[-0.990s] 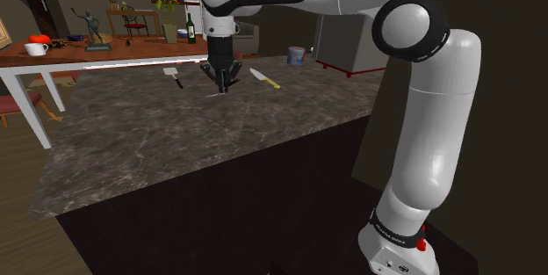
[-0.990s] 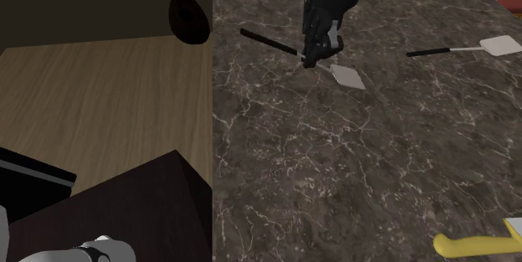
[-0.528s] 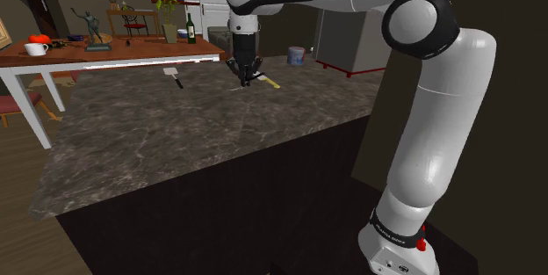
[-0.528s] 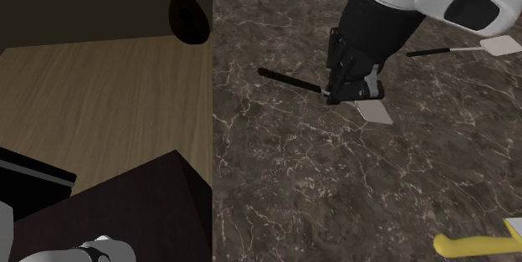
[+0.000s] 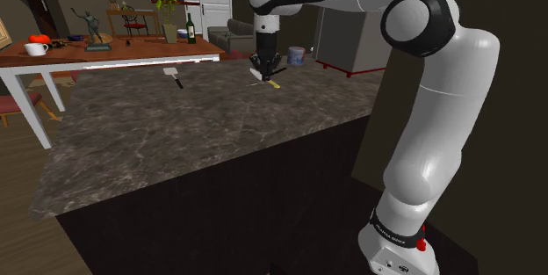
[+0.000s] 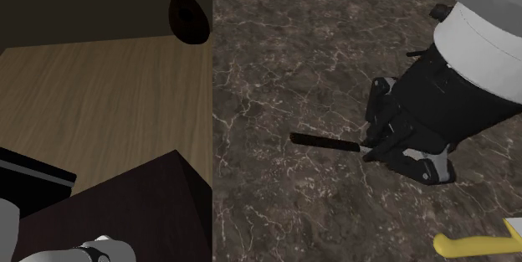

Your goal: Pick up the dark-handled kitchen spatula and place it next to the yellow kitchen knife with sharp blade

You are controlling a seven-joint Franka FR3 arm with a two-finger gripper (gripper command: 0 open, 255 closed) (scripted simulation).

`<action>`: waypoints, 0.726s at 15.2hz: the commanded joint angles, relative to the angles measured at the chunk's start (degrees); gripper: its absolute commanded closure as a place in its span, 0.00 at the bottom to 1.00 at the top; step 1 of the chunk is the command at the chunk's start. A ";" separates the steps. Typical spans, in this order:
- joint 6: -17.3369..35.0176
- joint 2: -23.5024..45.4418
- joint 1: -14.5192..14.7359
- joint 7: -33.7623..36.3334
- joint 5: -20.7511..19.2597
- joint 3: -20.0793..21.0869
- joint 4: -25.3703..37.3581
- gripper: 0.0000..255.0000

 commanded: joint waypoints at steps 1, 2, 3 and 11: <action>-0.19 0.47 -1.54 -2.84 -0.08 -1.25 0.66 1.00; -0.28 0.69 -2.25 -4.12 -0.12 -1.83 0.96 1.00; -0.38 0.97 -2.96 -5.41 -0.14 -2.40 1.34 1.00; -1.91 5.28 -8.79 -15.48 -0.16 -6.69 7.17 1.00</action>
